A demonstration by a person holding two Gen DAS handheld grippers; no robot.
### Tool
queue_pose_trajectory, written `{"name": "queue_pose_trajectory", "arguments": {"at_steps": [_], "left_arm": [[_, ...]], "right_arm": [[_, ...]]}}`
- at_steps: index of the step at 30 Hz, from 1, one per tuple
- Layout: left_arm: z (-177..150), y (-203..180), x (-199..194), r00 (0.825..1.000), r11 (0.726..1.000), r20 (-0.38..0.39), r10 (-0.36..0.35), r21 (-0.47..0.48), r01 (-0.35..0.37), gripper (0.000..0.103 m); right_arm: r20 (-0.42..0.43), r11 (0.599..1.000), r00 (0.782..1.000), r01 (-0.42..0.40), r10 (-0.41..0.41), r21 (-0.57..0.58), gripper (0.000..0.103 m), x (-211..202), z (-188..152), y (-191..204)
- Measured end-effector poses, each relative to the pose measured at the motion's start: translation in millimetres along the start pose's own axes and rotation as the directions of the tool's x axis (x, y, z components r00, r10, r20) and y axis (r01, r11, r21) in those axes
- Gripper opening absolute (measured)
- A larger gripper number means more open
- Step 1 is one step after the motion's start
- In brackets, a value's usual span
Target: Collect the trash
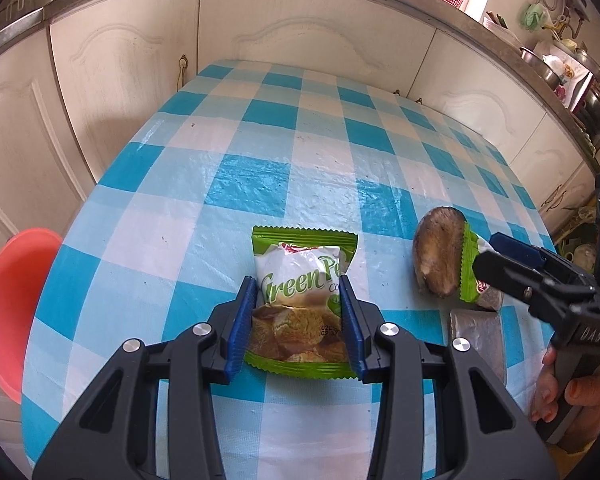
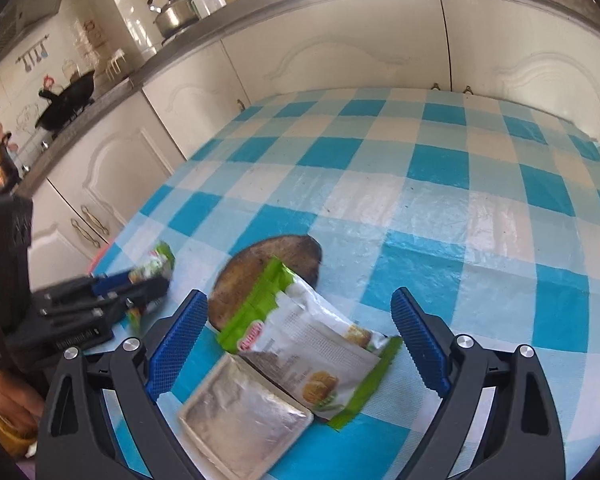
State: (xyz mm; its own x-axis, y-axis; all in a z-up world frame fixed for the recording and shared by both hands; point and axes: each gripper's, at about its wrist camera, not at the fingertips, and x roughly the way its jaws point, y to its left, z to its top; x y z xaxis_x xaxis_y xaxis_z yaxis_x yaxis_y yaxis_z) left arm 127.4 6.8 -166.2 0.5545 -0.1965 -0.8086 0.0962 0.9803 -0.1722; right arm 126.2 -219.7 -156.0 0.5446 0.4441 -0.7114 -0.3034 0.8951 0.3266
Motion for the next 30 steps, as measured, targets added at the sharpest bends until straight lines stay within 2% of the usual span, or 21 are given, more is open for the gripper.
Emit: {"name": "queue_pose_trajectory", "arguments": {"at_steps": [4,9,14,18,19,20,30], "left_arm": [[-1.7,2.7,-2.3,1.0,1.0,0.0,-0.016,-0.011,0.016,0.042],[-3.8,7.7,-5.0,0.999,0.999,-0.002,-0.036,-0.029,0.036,0.042],[-6.9,11.3,-8.5,0.999,0.998,-0.002,-0.052,-0.039,0.052,0.042],[-6.9,15.2,-9.1,0.998,0.997,0.0,-0.067,-0.049,0.067,0.042],[-6.9,15.4,-9.1,0.998,0.996,0.0,-0.069,-0.049,0.069,0.042],[-7.1,15.6,-9.2,0.997,0.996,0.001,-0.072,-0.05,0.072,0.042],[-10.8,24.2,-13.7,0.995,0.992,0.008,-0.102,-0.072,0.103,0.042]], "right_arm": [[0.005,0.995,0.998,0.057,-0.057,-0.084,0.092,5.1,8.3,20.1],[-0.044,0.97,0.988,0.137,-0.149,-0.202,0.092,27.8,11.4,41.2],[-0.068,0.948,0.974,0.192,-0.215,-0.254,0.092,45.3,10.4,48.0],[-0.052,0.95,0.976,0.191,-0.21,-0.249,0.091,46.3,12.5,48.5],[-0.047,0.95,0.977,0.192,-0.21,-0.246,0.078,45.8,13.2,48.9],[-0.048,0.953,0.978,0.184,-0.201,-0.239,0.074,45.6,14.2,47.8],[-0.028,0.969,0.987,0.153,-0.161,-0.194,0.072,41.3,18.1,45.7]]}}
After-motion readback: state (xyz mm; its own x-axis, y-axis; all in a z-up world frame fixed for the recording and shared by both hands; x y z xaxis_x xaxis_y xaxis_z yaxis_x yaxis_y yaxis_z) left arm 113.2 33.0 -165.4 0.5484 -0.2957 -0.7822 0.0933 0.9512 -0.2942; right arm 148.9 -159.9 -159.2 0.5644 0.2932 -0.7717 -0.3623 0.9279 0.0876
